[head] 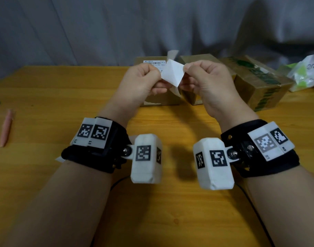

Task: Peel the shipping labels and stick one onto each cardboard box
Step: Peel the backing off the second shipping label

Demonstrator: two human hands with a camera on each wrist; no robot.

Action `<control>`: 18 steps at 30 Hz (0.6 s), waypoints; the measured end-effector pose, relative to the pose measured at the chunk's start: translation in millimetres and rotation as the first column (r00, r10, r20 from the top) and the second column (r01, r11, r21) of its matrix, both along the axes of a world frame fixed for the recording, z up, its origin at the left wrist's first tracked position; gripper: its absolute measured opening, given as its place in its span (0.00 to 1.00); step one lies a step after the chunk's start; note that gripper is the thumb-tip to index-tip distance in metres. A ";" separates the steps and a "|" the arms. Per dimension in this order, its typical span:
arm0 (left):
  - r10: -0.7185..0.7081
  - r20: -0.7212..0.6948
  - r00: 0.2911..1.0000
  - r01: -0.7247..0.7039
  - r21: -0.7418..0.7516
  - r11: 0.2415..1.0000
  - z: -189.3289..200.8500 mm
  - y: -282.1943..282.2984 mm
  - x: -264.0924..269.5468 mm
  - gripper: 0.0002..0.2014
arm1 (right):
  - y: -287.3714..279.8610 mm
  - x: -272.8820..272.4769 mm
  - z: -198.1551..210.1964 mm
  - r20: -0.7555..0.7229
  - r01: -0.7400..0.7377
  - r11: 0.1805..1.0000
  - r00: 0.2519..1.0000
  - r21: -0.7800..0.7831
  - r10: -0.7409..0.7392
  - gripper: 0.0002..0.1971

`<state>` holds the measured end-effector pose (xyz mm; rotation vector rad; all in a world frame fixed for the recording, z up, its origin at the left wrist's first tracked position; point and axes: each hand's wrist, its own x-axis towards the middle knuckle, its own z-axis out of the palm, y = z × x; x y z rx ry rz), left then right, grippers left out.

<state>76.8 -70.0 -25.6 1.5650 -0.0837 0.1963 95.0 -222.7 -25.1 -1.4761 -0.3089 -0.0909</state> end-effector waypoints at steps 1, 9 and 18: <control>0.001 0.000 1.000 -0.001 -0.044 0.999 0.3 -1.3 0.0 0.10 | 0.7 0.0 -0.1 -0.004 -0.005 0.999 1.000 0.033 0.005 0.07; -0.128 -0.025 0.991 0.122 -0.174 0.977 -3.7 -7.7 1.4 0.13 | 6.1 -1.7 0.3 0.062 0.016 0.995 0.998 0.095 -0.022 0.08; -0.158 -0.087 0.984 0.139 -0.192 0.972 -8.1 -7.7 2.8 0.05 | 6.4 0.4 -3.8 0.060 0.014 0.997 0.998 0.081 -0.019 0.06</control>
